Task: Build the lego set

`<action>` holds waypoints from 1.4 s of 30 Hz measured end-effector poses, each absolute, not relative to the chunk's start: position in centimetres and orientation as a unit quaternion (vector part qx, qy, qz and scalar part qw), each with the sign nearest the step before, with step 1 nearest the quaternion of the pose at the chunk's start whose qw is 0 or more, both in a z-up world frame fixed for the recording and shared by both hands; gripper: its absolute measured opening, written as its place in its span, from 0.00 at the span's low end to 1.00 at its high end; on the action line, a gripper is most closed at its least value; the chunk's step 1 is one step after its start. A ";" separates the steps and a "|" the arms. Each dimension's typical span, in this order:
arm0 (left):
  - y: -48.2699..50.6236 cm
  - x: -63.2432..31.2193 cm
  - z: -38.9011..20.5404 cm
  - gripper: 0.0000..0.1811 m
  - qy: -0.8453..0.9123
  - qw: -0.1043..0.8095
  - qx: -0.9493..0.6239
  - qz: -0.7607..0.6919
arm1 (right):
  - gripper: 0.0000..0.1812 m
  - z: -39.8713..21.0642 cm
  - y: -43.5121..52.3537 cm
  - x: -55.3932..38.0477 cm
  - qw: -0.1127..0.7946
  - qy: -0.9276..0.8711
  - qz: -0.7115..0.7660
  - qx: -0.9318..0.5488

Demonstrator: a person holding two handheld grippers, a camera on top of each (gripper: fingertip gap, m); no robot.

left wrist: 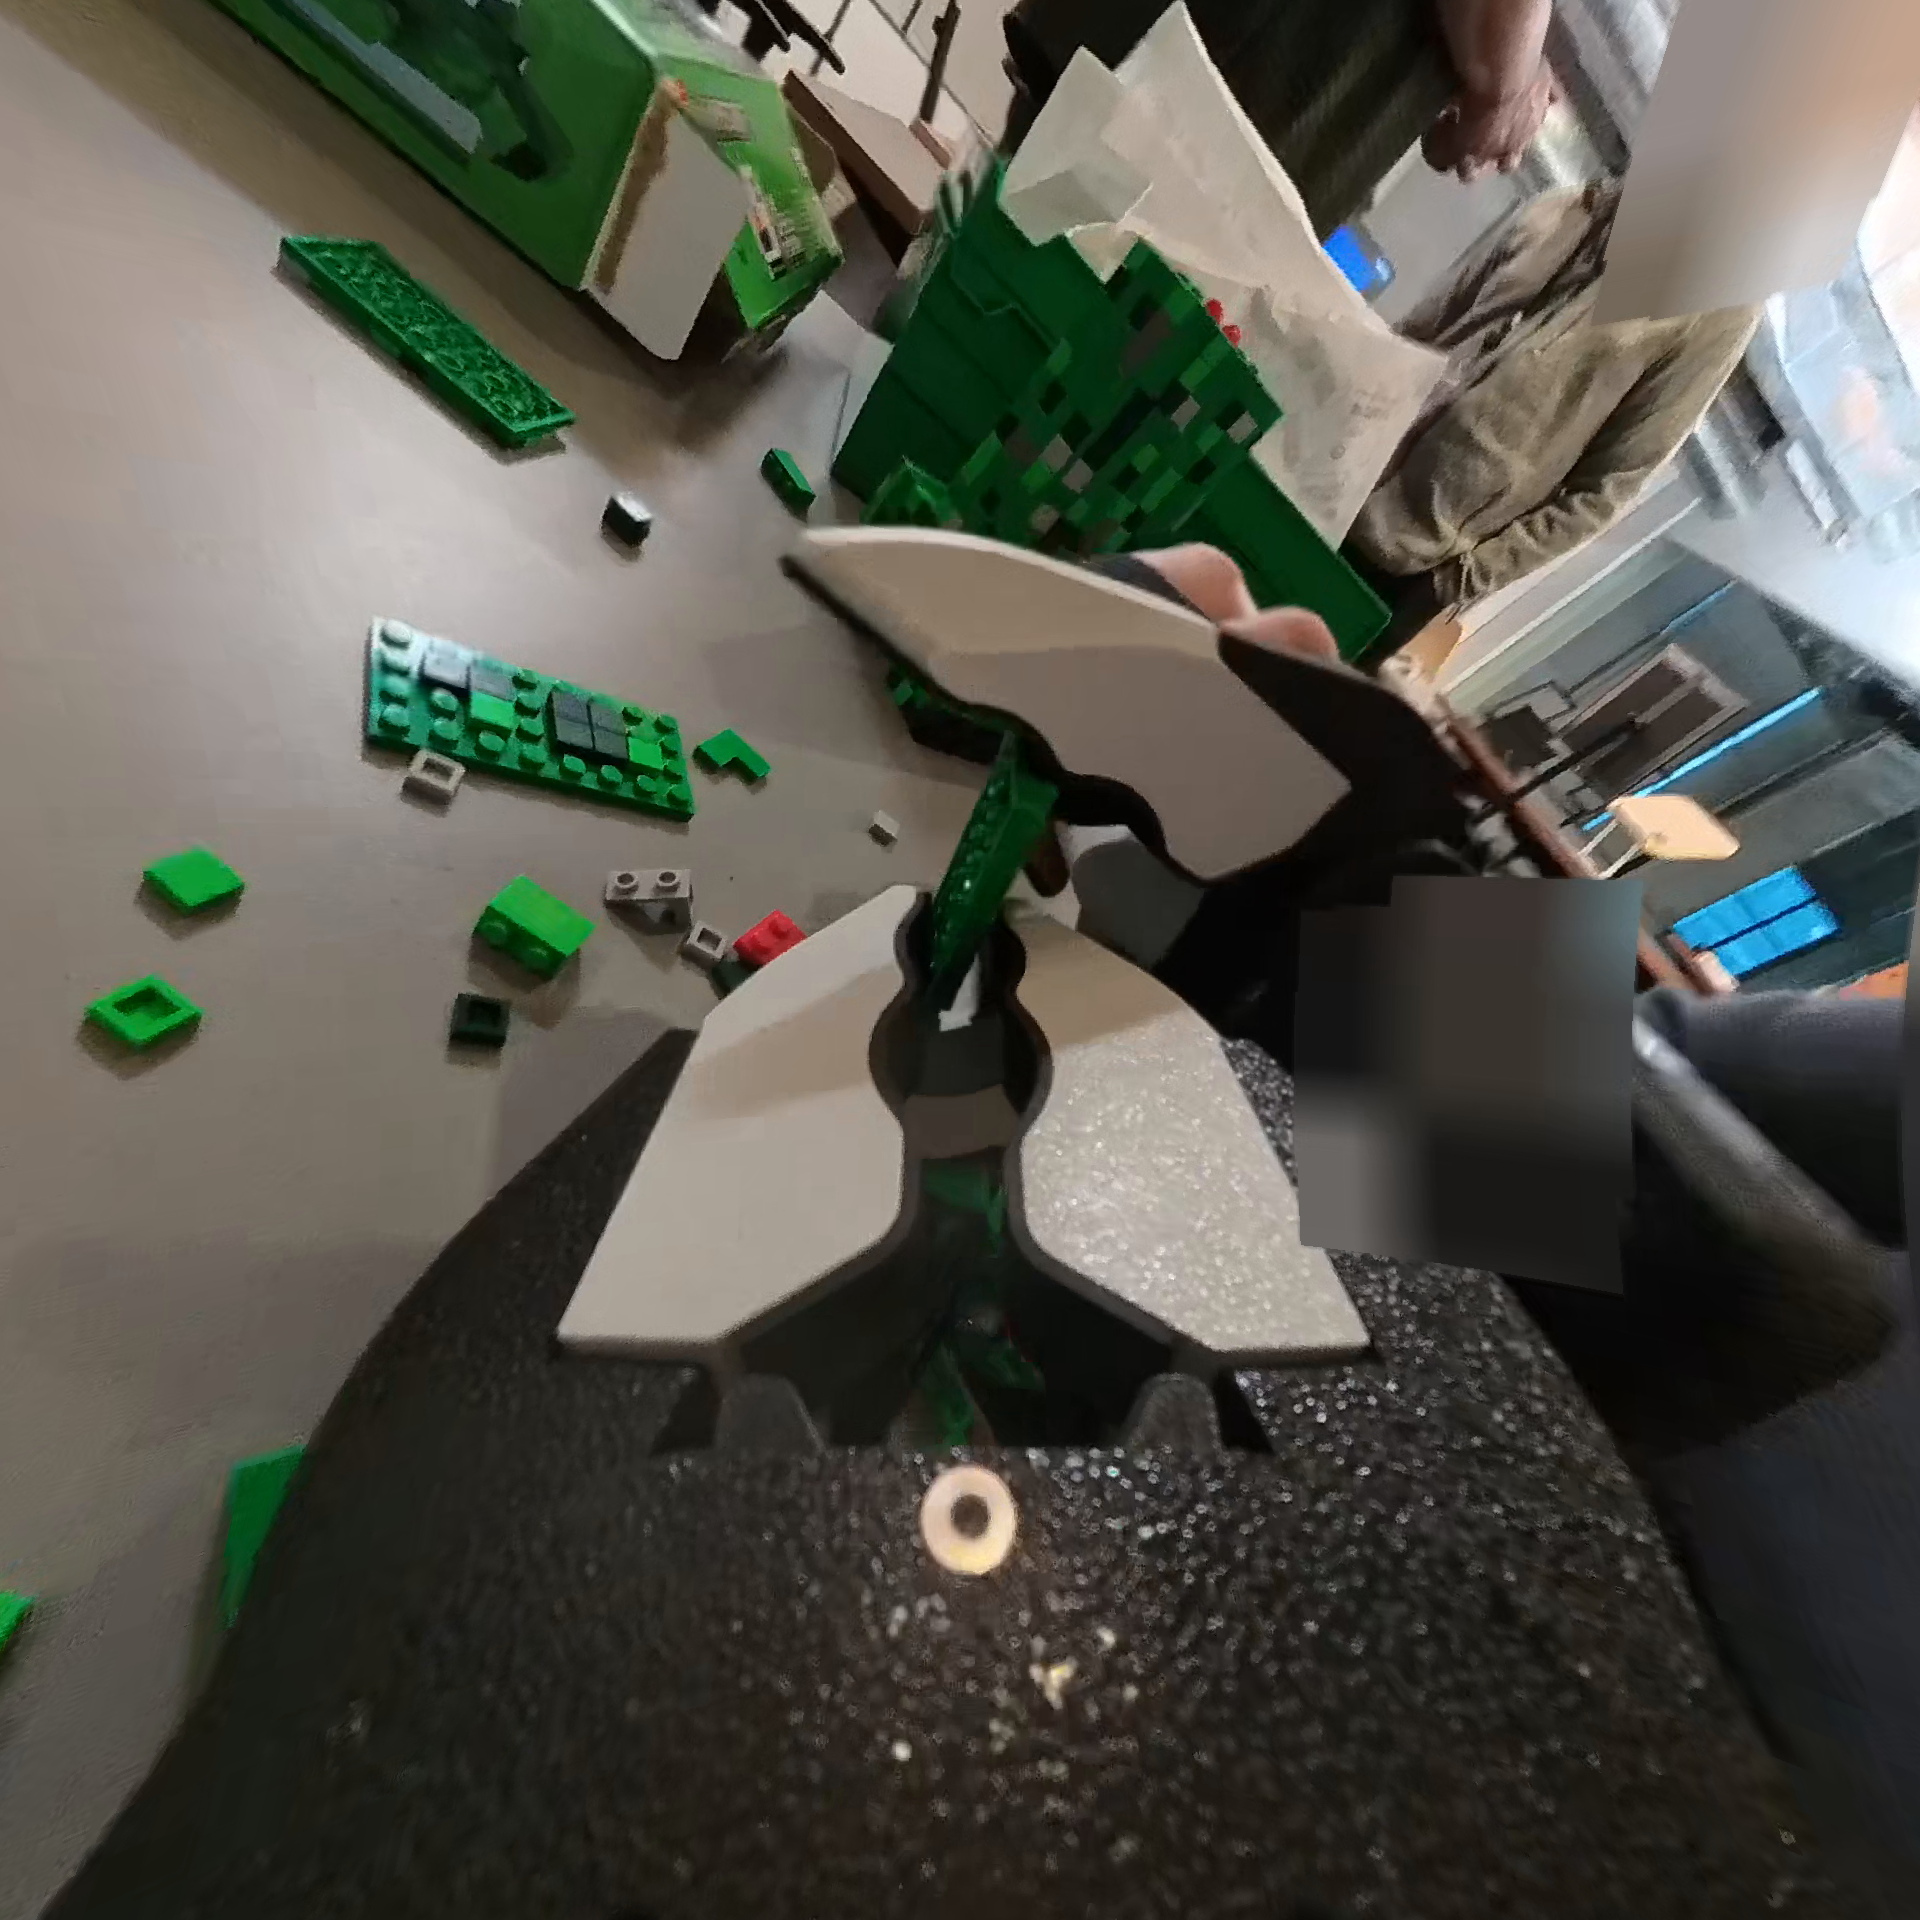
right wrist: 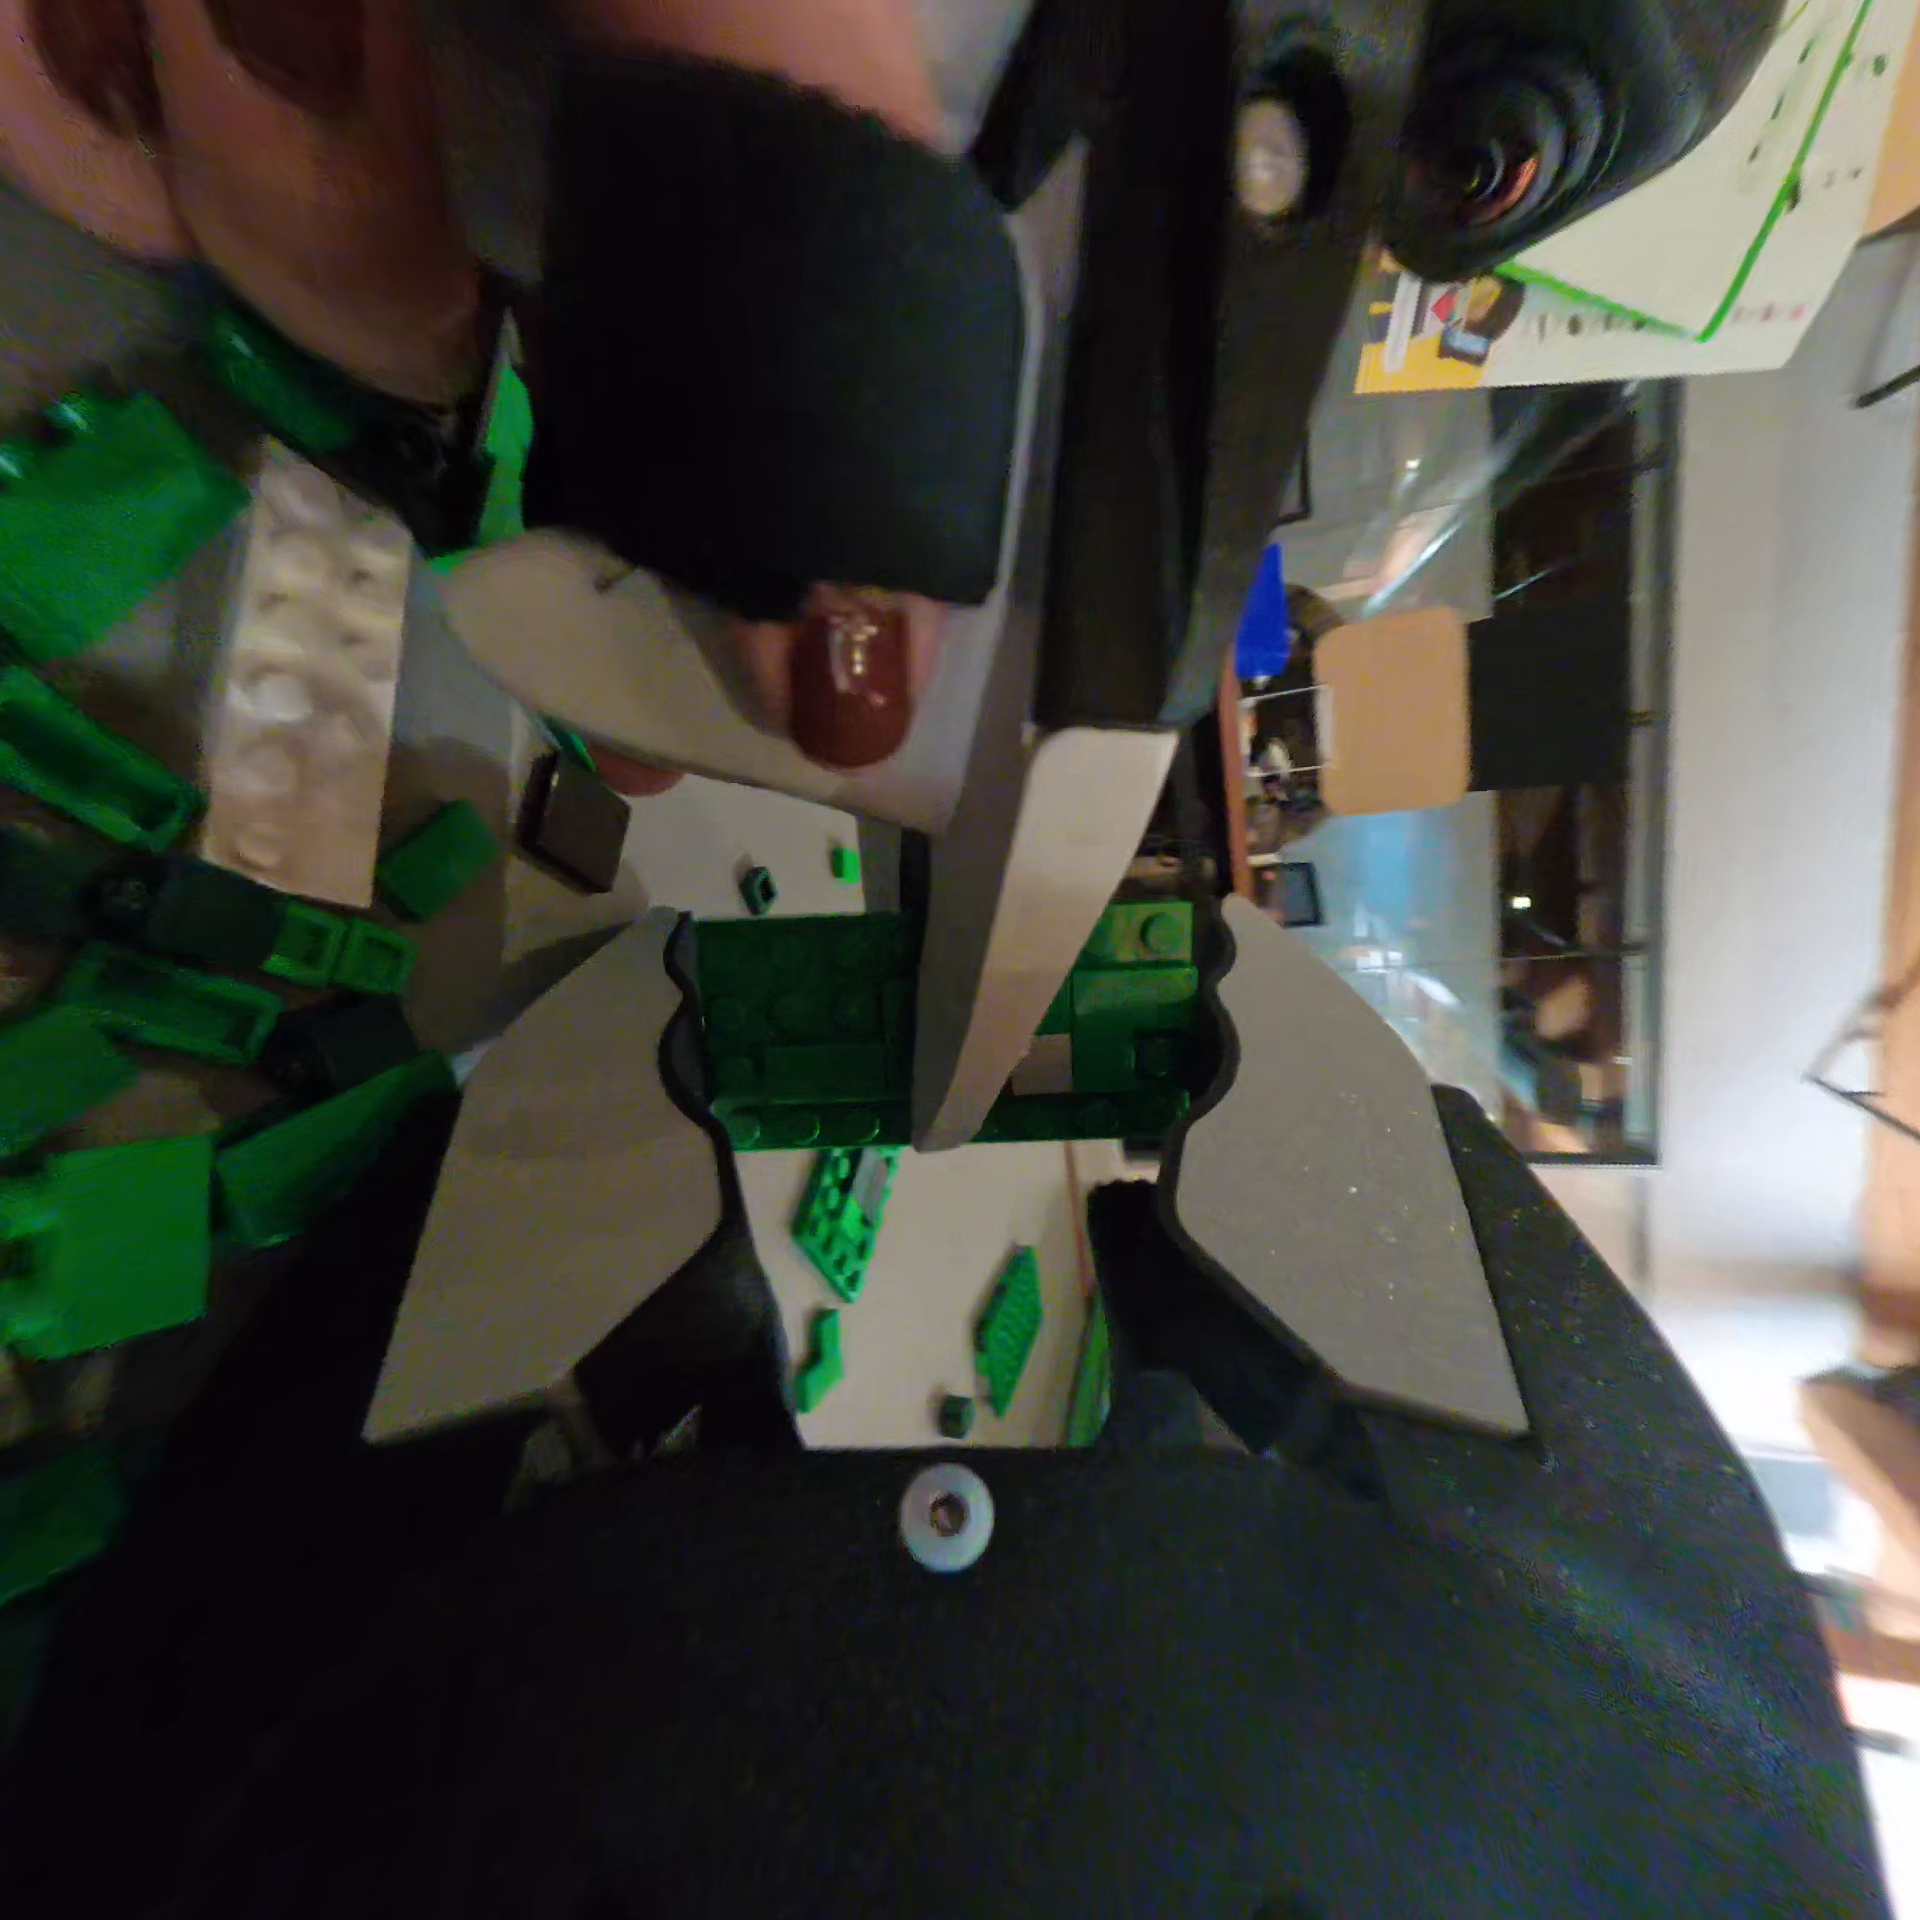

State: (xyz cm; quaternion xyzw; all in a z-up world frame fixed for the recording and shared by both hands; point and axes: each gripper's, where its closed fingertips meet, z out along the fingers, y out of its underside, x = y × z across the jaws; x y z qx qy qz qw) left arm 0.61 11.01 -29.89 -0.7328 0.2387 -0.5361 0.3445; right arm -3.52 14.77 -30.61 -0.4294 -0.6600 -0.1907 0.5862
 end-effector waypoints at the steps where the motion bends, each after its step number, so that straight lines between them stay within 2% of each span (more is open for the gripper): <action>1: 10.9 0.7 -29.8 0.05 0.259 0.356 -0.730 -0.522 | 0.50 -30.7 14.6 -3.4 0.583 -0.661 -0.172 -0.441; 5: 10.2 1.3 -29.9 0.12 0.320 0.366 -0.720 -0.495 | 0.50 -31.2 14.3 -3.1 0.571 -0.665 -0.122 -0.466; 10: 10.5 1.3 -30.7 0.25 0.348 0.380 -0.735 -0.441 | 0.50 -30.5 14.0 -3.2 0.579 -0.650 -0.088 -0.485; 12: 10.6 1.3 -30.2 0.17 0.347 0.398 -0.724 -0.444 | 0.50 -30.4 13.7 -3.4 0.579 -0.650 -0.080 -0.485; 14: 10.2 1.6 -29.8 0.05 0.358 0.403 -0.711 -0.451 | 0.50 -30.3 13.3 -3.7 0.580 -0.650 -0.069 -0.487; 15: 10.2 1.6 -29.9 0.04 0.355 0.404 -0.715 -0.446 | 0.50 -30.3 13.3 -3.7 0.578 -0.650 -0.072 -0.489; 18: 10.3 1.7 -30.5 0.03 0.346 0.389 -0.734 -0.436 | 0.49 -30.4 13.2 -3.8 0.578 -0.650 -0.077 -0.486; 20: 10.2 1.8 -30.8 0.03 0.341 0.377 -0.742 -0.438 | 0.53 -31.0 13.5 -3.8 0.564 -0.656 -0.102 -0.492; 31: 10.4 1.6 -30.5 0.03 0.292 0.365 -0.748 -0.471 | 0.50 -31.3 14.4 -3.5 0.558 -0.643 -0.129 -0.508; 42: 11.1 0.8 -29.7 0.05 0.211 0.329 -0.728 -0.564 | 0.50 -29.8 15.7 -3.9 0.590 -0.622 -0.257 -0.445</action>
